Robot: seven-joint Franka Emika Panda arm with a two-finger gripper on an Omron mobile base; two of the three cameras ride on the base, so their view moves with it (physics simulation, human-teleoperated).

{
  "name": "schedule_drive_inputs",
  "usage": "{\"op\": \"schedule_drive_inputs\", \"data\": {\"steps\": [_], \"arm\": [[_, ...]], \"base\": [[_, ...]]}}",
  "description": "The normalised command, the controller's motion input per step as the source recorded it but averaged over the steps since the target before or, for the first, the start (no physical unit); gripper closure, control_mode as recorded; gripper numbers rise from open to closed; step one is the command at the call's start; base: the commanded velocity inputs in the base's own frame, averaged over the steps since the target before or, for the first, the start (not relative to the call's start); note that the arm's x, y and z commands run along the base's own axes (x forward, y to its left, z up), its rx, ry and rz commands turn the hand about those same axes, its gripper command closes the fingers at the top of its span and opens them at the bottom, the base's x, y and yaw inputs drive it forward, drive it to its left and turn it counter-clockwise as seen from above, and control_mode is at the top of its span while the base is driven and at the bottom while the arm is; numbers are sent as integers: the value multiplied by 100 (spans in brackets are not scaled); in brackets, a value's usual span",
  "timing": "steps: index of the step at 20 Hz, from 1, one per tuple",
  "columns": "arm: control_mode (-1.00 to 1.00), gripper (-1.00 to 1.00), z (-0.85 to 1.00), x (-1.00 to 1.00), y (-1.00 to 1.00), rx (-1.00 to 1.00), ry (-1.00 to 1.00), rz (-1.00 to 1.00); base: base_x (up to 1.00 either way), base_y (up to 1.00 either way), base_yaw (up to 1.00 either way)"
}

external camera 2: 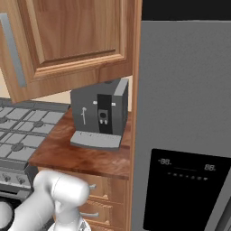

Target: The dining table condiment station is running low on shaker. Refill the condiment station by opening the cabinet and taking the shaker from the cabinet and placing it on the dining table.

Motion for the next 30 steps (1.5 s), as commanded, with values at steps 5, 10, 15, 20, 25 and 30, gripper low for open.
{"op": "schedule_drive_inputs", "data": {"steps": [5, 10, 15, 20, 25, 30], "arm": [[-100, -100, -41, 80, 20, -14, 17, -10], [-100, -100, -37, 59, -12, -3, 20, -5], [-100, -100, -30, 40, -21, -1, 15, 0], [-100, -100, -21, 3, -38, 0, 10, 0], [-100, -100, -15, -35, -76, 1, 2, 0], [-100, -100, -13, -29, -78, 1, 3, 0]], "base": [[0, 0, 0], [0, 0, 0], [0, 0, 0], [0, 0, 0], [0, 0, 0], [0, 0, 0]]}}
